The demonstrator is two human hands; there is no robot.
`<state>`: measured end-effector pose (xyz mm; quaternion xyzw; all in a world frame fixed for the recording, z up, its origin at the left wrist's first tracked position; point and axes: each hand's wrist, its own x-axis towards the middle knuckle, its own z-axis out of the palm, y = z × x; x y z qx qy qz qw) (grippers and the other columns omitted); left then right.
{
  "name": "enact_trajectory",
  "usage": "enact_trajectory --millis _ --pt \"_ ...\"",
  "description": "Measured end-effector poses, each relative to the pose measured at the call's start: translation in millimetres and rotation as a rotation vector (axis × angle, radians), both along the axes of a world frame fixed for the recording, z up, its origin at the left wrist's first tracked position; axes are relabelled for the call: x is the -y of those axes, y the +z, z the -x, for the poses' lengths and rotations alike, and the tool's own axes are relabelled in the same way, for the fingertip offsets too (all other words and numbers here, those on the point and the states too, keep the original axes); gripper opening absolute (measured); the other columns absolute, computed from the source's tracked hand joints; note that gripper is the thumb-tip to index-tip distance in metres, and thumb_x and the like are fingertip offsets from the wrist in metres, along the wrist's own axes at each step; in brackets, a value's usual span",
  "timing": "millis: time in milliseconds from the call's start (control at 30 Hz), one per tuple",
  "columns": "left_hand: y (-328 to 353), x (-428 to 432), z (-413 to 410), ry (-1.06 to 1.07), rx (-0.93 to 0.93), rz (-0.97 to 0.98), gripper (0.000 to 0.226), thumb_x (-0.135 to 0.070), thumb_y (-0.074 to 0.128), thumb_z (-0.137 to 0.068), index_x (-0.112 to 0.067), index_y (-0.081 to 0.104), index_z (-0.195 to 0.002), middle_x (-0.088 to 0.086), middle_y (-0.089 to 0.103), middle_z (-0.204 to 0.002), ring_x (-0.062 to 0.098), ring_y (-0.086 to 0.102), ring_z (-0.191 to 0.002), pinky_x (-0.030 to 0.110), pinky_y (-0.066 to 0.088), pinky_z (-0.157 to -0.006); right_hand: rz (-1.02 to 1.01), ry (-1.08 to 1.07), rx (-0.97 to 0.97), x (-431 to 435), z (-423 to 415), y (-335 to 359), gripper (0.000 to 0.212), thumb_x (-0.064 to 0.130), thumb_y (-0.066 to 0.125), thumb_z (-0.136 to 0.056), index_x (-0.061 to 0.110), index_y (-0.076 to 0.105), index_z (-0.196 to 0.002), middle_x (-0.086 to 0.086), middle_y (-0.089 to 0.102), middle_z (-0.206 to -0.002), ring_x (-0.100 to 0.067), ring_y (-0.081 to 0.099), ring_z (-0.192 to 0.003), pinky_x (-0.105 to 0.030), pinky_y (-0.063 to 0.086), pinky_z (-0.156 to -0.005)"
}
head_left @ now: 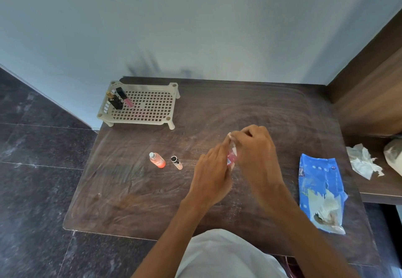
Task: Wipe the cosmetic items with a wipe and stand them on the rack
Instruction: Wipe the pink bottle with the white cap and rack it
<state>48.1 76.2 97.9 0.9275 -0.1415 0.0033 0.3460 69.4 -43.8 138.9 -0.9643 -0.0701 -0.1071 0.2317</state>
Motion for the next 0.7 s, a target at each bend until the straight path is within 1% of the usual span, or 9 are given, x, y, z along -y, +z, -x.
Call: enact_trajectory --millis 33,100,167,233,267,333,467,600,700 --pt "-1.7 -1.0 0.3 0.001 0.003 -0.031 0.066 -0.009 0.055 -0.092 -0.014 0.031 -0.153 0.001 0.059 -0.138 0.018 0.057 -0.120 0.038 0.047 -0.099 -0.017 -0.017 -0.100 4.8 -7.8 5.9 0.012 0.007 0.070 -0.088 0.011 0.077 -0.097 -0.006 0.068 -0.088 -0.015 0.056 -0.081 -0.014 0.042 -0.069" --pt "-4.5 -3.2 2.0 0.006 0.002 -0.036 0.062 -0.010 0.057 -0.094 -0.016 0.034 -0.151 -0.001 0.059 -0.137 0.016 0.056 -0.119 0.037 0.046 -0.099 -0.179 -0.032 -0.319 17.1 -18.5 14.5 0.013 0.020 0.066 -0.093 0.020 0.079 -0.094 0.004 0.072 -0.085 -0.002 0.057 -0.072 -0.006 0.039 -0.063" --pt "-3.9 -3.4 3.4 0.019 -0.005 -0.001 0.056 -0.015 0.059 -0.095 -0.019 0.038 -0.147 -0.003 0.060 -0.135 0.014 0.057 -0.117 0.036 0.047 -0.100 -0.498 -0.039 -0.561 30.9 -24.1 21.0 0.011 0.025 0.067 -0.093 0.023 0.078 -0.089 0.009 0.074 -0.083 0.000 0.064 -0.073 -0.009 0.044 -0.067" --pt "-1.2 -2.0 4.9 0.040 -0.082 0.138 0.054 -0.017 0.058 -0.097 -0.023 0.038 -0.148 -0.006 0.057 -0.138 0.009 0.055 -0.118 0.031 0.047 -0.100 -0.941 -0.103 -0.727 39.3 -23.4 20.9 0.010 0.020 0.067 -0.093 0.017 0.077 -0.094 0.002 0.077 -0.090 -0.010 0.067 -0.083 -0.021 0.053 -0.074" --pt "0.9 -1.3 5.6 0.058 -0.141 0.243 0.054 -0.018 0.056 -0.099 -0.026 0.037 -0.148 -0.009 0.056 -0.139 0.006 0.055 -0.117 0.029 0.047 -0.100 -1.127 -0.149 -0.765 39.8 -20.5 18.6 0.010 0.016 0.066 -0.093 0.013 0.076 -0.096 -0.004 0.076 -0.095 -0.015 0.067 -0.087 -0.025 0.056 -0.076" --pt "3.3 0.8 6.2 0.093 -0.249 0.442 0.049 -0.023 0.052 -0.101 -0.032 0.038 -0.147 -0.014 0.059 -0.129 0.005 0.058 -0.110 0.026 0.049 -0.095 -1.315 -0.210 -0.737 35.8 -11.5 11.1 0.013 0.012 0.066 -0.091 0.008 0.074 -0.102 -0.008 0.075 -0.101 -0.020 0.068 -0.090 -0.028 0.057 -0.080" --pt "10.8 5.1 4.8 0.158 -0.411 0.757 0.039 -0.038 0.040 -0.105 -0.032 0.044 -0.143 -0.008 0.062 -0.095 0.010 0.058 -0.084 0.034 0.050 -0.075 -1.195 -0.230 -0.454 10.1 15.6 3.9 0.014 0.016 0.071 -0.090 0.013 0.073 -0.103 0.000 0.077 -0.096 -0.013 0.073 -0.090 -0.023 0.057 -0.080" --pt "19.7 7.6 6.9 0.201 -0.478 0.898 0.028 -0.027 0.031 -0.109 -0.029 0.052 -0.129 -0.003 0.062 -0.095 0.012 0.058 -0.083 0.025 0.052 -0.072 -0.950 -0.237 -0.255 -6.4 35.2 -1.7 0.009 0.019 0.071 -0.091 0.021 0.076 -0.098 0.014 0.076 -0.087 -0.001 0.071 -0.081 -0.011 0.053 -0.071" --pt "18.0 9.9 12.4 0.204 -0.500 0.874 0.029 -0.036 0.033 -0.108 -0.027 0.059 -0.117 0.003 0.061 -0.088 0.020 0.055 -0.075 0.032 0.049 -0.064 -0.925 -0.281 -0.222 -7.3 36.3 -4.9 0.010 0.020 0.069 -0.093 0.022 0.076 -0.100 0.017 0.075 -0.087 0.002 0.070 -0.082 -0.010 0.052 -0.070"
